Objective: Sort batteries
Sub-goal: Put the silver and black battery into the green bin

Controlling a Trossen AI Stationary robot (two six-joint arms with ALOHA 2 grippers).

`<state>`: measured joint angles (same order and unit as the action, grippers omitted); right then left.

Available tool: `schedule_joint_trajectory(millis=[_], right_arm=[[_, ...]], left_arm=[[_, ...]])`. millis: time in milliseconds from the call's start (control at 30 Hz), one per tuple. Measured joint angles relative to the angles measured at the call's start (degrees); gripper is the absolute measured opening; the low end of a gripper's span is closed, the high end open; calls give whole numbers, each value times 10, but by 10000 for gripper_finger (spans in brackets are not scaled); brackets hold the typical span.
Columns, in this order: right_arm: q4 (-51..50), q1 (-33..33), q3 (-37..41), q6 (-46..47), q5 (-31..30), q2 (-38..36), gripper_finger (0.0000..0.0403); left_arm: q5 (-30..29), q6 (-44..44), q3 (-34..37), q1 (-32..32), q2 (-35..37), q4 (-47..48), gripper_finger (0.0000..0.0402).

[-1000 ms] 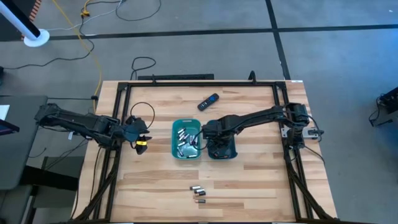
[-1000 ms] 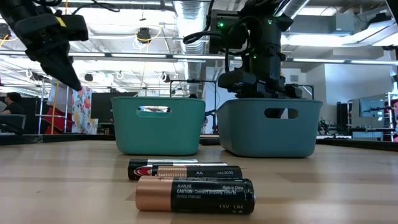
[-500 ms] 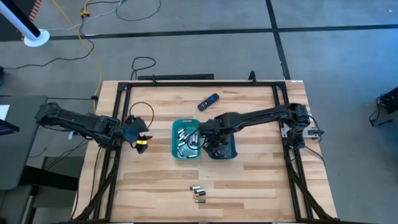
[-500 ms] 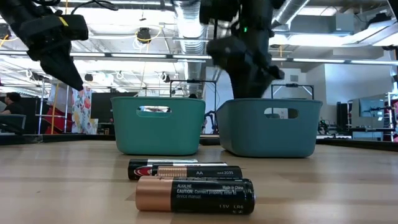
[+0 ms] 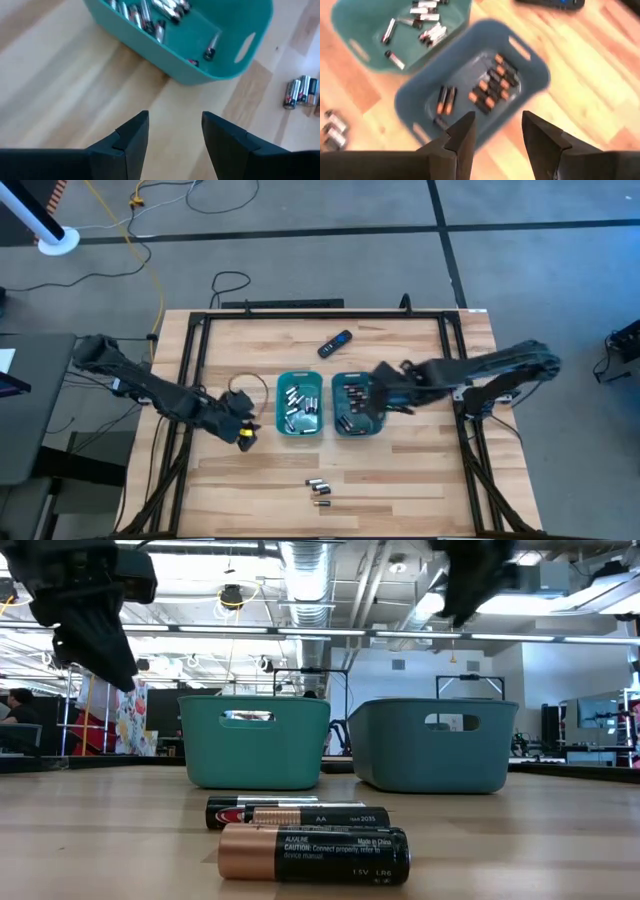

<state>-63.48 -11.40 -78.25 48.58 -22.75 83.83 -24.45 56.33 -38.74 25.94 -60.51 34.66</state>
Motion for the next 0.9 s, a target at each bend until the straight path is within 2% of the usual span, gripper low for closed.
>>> schedule_joint_trajectory(millis=[200, 400, 533, 733, 900], right_arm=[[0, -102, 118, 119, -28, -124, 172], [2, -205, 213, 250, -47, -199, 172], [8, -256, 249, 306, -60, -214, 172], [26, -304, 264, 329, -60, -198, 172], [39, -329, 264, 339, -60, -180, 172]], left_arm=[[-1, 75, -81, 41, -133, -2, 177], [-14, 113, -182, 76, -250, 2, 177], [-32, 128, -244, 95, -323, 2, 177], [-29, 135, -318, 119, -415, -3, 177], [-28, 106, -330, 127, -461, -42, 177]])
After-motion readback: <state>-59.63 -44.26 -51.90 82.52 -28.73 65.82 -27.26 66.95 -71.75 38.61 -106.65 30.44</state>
